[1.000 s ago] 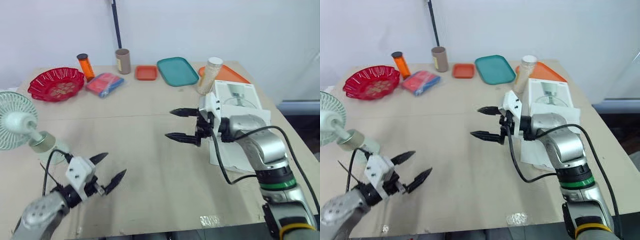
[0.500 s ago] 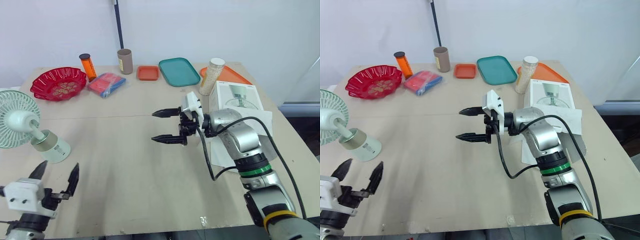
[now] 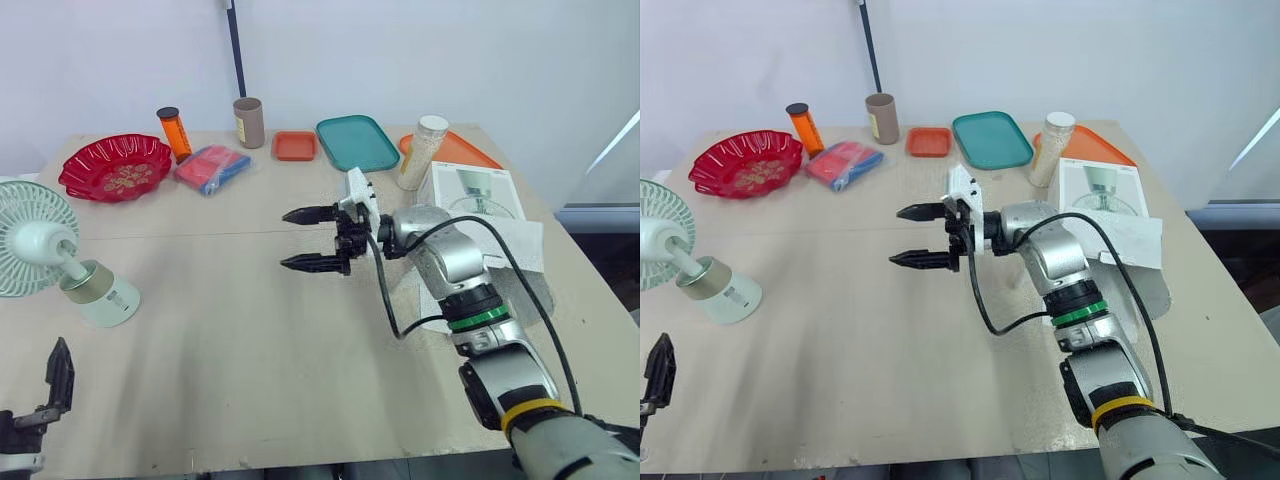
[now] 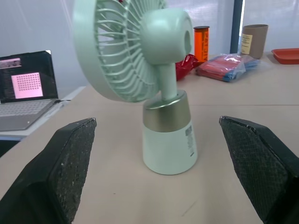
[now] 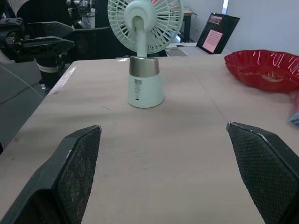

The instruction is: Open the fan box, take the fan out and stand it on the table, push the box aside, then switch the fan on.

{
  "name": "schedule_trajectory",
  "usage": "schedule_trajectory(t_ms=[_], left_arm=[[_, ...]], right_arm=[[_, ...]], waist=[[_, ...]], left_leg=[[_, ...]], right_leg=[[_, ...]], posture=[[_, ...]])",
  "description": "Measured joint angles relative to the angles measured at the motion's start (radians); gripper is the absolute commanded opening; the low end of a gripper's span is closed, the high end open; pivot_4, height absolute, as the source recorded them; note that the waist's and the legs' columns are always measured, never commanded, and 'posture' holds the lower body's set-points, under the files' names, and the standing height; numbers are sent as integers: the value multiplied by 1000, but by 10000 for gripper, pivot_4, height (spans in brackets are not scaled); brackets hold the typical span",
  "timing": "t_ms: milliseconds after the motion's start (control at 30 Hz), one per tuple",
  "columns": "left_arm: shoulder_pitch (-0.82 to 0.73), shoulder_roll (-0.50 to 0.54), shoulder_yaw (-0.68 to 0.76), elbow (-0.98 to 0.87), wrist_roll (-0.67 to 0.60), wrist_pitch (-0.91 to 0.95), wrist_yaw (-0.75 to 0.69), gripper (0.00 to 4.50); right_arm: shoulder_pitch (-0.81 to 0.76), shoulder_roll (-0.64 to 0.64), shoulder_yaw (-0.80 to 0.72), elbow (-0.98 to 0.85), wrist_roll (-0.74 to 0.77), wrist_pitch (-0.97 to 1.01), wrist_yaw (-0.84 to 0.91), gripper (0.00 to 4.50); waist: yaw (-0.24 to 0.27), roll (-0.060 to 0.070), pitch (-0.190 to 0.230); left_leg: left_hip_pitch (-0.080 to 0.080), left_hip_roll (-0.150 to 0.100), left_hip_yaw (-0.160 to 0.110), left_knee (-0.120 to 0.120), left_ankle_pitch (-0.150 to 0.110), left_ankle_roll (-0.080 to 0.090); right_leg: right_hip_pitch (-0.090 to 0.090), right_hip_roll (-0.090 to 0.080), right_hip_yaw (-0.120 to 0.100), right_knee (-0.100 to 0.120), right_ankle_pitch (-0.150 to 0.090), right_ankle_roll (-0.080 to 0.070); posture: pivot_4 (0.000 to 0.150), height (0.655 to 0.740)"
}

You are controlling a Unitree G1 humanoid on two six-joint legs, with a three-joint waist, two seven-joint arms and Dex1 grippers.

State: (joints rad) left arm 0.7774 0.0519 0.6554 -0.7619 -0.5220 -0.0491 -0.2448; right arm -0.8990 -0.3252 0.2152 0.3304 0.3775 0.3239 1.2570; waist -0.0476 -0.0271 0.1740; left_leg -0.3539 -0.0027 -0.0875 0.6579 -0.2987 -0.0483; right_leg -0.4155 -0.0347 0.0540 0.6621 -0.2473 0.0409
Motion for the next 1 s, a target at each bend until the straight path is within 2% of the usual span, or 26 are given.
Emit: schedule_trajectory(t_ms=[167, 567, 1000], left_arm=[[-9, 63, 94, 25, -51, 0, 1, 45000], [-125, 390, 230, 213, -181, 112, -89, 45000], [-265, 489, 257, 354, -227, 200, -163, 45000]], right_arm=[[-1, 8, 0, 8, -2, -3, 9, 44283], [7, 22, 9, 7, -40, -21, 13, 44283], [48, 8, 8, -49, -48, -11, -17, 44283]], waist=[[0, 0, 0], [0, 0, 0], [0, 0, 0]], left_leg=[[0, 0, 0, 0, 0, 0], [0, 1, -1, 0, 0, -1], [0, 1, -1, 0, -1, -4]], right_leg=[[0, 0, 0, 0, 0, 0], [-1, 0, -1, 0, 0, -1], [-2, 0, -3, 1, 0, -2]], posture=[[1500, 7400], [1500, 7400], [1500, 7400]])
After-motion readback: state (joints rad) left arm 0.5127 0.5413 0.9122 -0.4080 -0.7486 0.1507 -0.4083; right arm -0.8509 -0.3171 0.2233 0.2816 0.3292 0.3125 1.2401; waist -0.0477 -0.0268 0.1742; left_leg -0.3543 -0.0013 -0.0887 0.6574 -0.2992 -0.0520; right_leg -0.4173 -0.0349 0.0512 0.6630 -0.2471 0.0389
